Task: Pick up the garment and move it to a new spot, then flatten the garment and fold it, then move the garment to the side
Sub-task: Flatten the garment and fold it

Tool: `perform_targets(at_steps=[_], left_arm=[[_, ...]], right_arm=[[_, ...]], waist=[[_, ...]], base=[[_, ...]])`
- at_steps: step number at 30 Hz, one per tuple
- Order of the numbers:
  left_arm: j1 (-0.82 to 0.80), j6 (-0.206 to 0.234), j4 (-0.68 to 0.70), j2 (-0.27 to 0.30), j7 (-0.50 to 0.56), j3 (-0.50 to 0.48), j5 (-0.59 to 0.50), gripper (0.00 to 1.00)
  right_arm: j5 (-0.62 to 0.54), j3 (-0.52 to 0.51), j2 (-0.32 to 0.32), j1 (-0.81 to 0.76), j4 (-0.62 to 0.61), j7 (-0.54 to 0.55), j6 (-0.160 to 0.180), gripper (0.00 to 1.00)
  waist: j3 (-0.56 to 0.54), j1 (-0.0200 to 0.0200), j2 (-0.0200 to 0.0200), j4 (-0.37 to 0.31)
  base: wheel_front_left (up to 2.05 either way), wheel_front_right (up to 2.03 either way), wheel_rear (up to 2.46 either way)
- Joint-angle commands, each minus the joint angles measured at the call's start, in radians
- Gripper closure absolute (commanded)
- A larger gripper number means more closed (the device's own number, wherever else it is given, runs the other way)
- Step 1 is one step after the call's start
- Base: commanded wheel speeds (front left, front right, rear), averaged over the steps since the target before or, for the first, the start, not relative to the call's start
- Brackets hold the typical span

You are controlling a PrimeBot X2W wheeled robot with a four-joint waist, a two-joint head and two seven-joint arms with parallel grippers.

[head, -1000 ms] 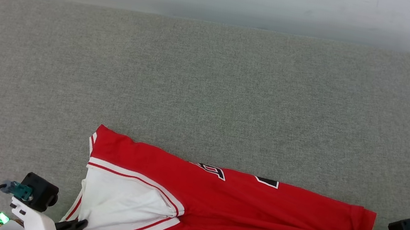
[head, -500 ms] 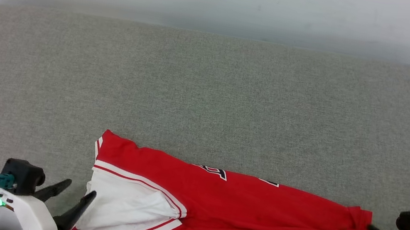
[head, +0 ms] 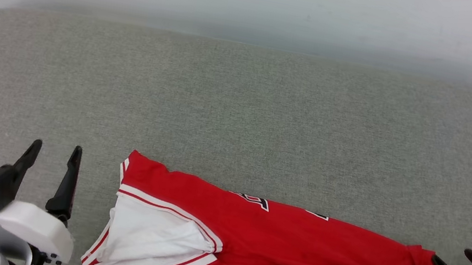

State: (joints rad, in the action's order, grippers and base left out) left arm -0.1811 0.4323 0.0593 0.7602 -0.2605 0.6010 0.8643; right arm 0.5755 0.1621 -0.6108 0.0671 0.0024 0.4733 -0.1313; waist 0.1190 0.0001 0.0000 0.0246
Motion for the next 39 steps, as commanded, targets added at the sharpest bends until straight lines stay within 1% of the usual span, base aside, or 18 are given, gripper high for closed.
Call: perform_targets(at_steps=[1,4,8,10,13,16,21,26,31,32,33,35,39], left_arm=[[0.042,0.008,0.003,-0.026,-0.006,-0.041,-0.039,0.00],[0.114,0.014,0.020,-0.109,-0.006,-0.171,-0.153,0.00],[0.193,-0.005,0.047,-0.217,-0.006,-0.322,-0.299,0.00],[0.228,-0.028,0.063,-0.279,-0.006,-0.386,-0.360,0.00],[0.266,-0.056,0.075,-0.350,-0.006,-0.466,-0.457,0.00],[0.290,-0.102,0.099,-0.424,-0.006,-0.530,-0.531,0.00],[0.312,-0.193,0.118,-0.514,-0.006,-0.610,-0.633,0.00],[0.321,-0.271,0.113,-0.590,-0.006,-0.669,-0.697,0.00],[0.328,-0.330,0.097,-0.645,-0.006,-0.712,-0.744,0.00],[0.329,-0.338,0.093,-0.653,-0.006,-0.721,-0.750,0.00],[0.328,-0.346,0.091,-0.659,-0.006,-0.727,-0.759,0.00],[0.328,-0.356,0.088,-0.668,-0.006,-0.736,-0.774,0.00],[0.329,-0.369,0.081,-0.681,-0.006,-0.754,-0.801,0.00]], right_arm=[[-0.004,-0.008,-0.002,-0.018,0.006,0.016,0.001,0.00],[0.001,-0.030,0.000,-0.036,0.020,0.050,0.001,0.00],[0.000,-0.038,0.018,-0.051,0.032,0.080,0.001,0.00],[0.001,-0.037,0.030,-0.054,0.041,0.090,0.001,0.00],[0.000,-0.029,0.045,-0.050,0.060,0.105,0.001,0.00],[-0.001,-0.018,0.057,-0.041,0.091,0.114,0.001,0.00],[0.010,0.012,0.074,-0.038,0.164,0.135,0.001,0.00],[0.033,0.060,0.100,-0.041,0.240,0.131,0.001,0.00],[0.056,0.117,0.108,-0.038,0.269,0.113,-0.001,0.00],[0.060,0.119,0.106,-0.035,0.270,0.099,-0.001,0.66],[0.063,0.118,0.104,-0.030,0.273,0.090,-0.001,1.00],[0.067,0.116,0.091,-0.020,0.279,0.075,0.000,1.00],[0.094,0.065,0.071,0.000,0.297,0.046,0.002,1.00]], waist=[[-0.001,-0.0001,0.0000,0.005],[0.000,-0.0001,0.0000,0.017],[0.002,-0.0001,0.0000,0.029],[0.005,-0.0001,0.0000,0.037],[0.007,-0.0001,0.0000,0.046],[0.009,-0.0001,0.0000,0.055],[0.015,-0.0001,0.0000,0.068],[0.019,-0.0001,0.0000,0.078],[0.015,-0.0001,0.0000,0.081],[0.014,-0.0001,0.0000,0.081],[0.013,-0.0001,0.0000,0.081],[0.012,-0.0001,0.0000,0.080],[0.007,-0.0001,0.0000,0.076]], base=[[0.00,0.00,0.00],[0.00,0.00,0.00],[0.00,0.00,0.00],[0.00,0.00,0.00],[0.00,0.00,0.00],[0.00,0.00,0.00],[0.00,0.00,0.00],[0.00,0.00,0.00],[0.00,0.00,0.00],[0.00,0.00,0.00],[0.00,0.00,0.00],[0.00,0.00,0.00],[0.00,0.00,0.00]])
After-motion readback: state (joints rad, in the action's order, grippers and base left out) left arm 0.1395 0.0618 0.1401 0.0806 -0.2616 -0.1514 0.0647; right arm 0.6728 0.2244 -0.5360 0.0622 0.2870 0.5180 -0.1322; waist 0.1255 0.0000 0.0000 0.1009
